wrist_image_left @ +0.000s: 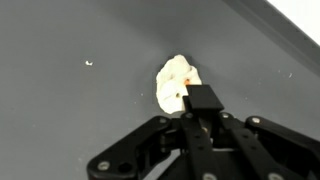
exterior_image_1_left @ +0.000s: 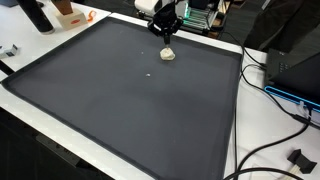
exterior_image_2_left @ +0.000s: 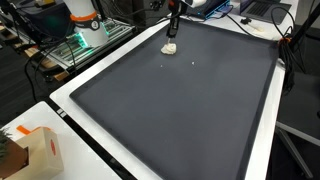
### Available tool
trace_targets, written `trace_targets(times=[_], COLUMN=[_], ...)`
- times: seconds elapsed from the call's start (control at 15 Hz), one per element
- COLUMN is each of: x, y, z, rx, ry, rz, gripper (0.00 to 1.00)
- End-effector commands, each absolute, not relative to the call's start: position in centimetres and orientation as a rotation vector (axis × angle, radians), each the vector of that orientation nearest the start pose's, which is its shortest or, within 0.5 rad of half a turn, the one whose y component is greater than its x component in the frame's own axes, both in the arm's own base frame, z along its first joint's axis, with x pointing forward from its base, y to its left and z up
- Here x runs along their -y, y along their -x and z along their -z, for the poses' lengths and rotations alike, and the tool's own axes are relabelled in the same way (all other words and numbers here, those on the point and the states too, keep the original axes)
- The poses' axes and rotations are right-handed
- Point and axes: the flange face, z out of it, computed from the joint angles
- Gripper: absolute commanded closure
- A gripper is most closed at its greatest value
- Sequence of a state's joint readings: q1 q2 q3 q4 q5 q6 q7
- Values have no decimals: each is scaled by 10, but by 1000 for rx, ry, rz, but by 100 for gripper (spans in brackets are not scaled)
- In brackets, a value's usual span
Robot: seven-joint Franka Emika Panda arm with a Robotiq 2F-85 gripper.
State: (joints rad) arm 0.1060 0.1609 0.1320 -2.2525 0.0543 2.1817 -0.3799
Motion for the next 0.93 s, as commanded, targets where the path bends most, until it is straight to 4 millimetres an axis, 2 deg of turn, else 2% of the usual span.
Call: trace_targets(times=[0.0,0.6,0.87], x=[-124,-123,-124], y=[-495,-494,-493], z=[-260,-247,-259], rx=[920,920,915], ry=[2917,2923,2907], rz=[-320,-365,-351], gripper=[97,97,97])
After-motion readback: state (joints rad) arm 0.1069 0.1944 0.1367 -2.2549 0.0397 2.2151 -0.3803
